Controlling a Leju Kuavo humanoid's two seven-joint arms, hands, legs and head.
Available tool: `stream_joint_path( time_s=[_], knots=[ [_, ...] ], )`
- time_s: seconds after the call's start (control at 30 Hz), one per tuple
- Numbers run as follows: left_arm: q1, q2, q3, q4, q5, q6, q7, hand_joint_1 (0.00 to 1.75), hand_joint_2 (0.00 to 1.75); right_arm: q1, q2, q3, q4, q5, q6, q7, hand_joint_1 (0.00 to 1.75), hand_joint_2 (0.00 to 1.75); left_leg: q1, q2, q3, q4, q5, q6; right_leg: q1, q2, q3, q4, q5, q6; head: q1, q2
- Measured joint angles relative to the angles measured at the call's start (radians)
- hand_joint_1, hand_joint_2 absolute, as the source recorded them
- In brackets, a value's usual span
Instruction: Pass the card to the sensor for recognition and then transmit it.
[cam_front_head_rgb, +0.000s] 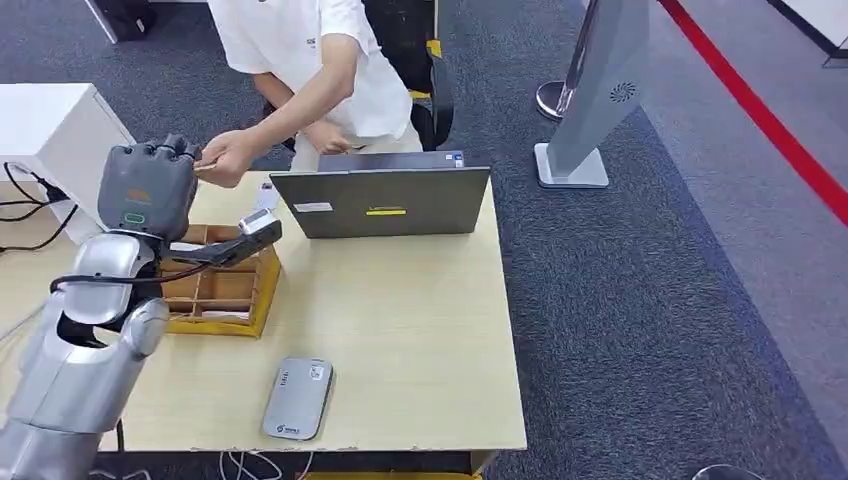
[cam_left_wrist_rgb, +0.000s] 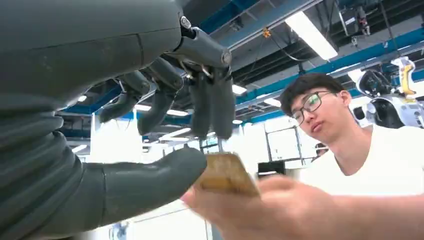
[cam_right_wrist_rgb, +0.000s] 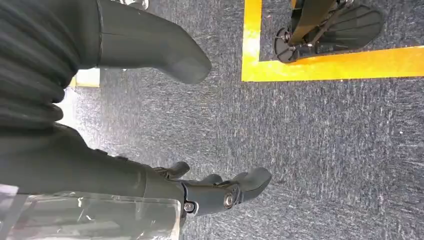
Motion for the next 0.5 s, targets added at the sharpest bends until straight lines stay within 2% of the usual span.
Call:
stream_joint_path(
  time_s=[0.2, 0.5],
  knots=[
    [0.005, -0.014, 0.023, 0.010, 0.002, -0.006, -0.003, 0.00, 1.75, 0.000, 0.000, 0.000, 0.002, 0.000, 0.000, 0.000, 0.00, 1.75, 0.000, 0.000, 0.000, 0.000, 0.000, 0.000, 0.000, 0.000, 0.000, 0.000, 0.000, 0.000, 0.000, 0.000],
    [0.026, -0.010, 0.045, 0.003, -0.001, -0.005, -0.002, 0.00, 1.75, 0.001, 0.000, 0.000, 0.002, -0.008, -0.002, 0.000, 0.00, 1.75, 0.000, 0.000, 0.000, 0.000, 0.001, 0.000, 0.000, 0.000, 0.001, 0.000, 0.001, 0.000, 0.000, 0.000]
  ],
)
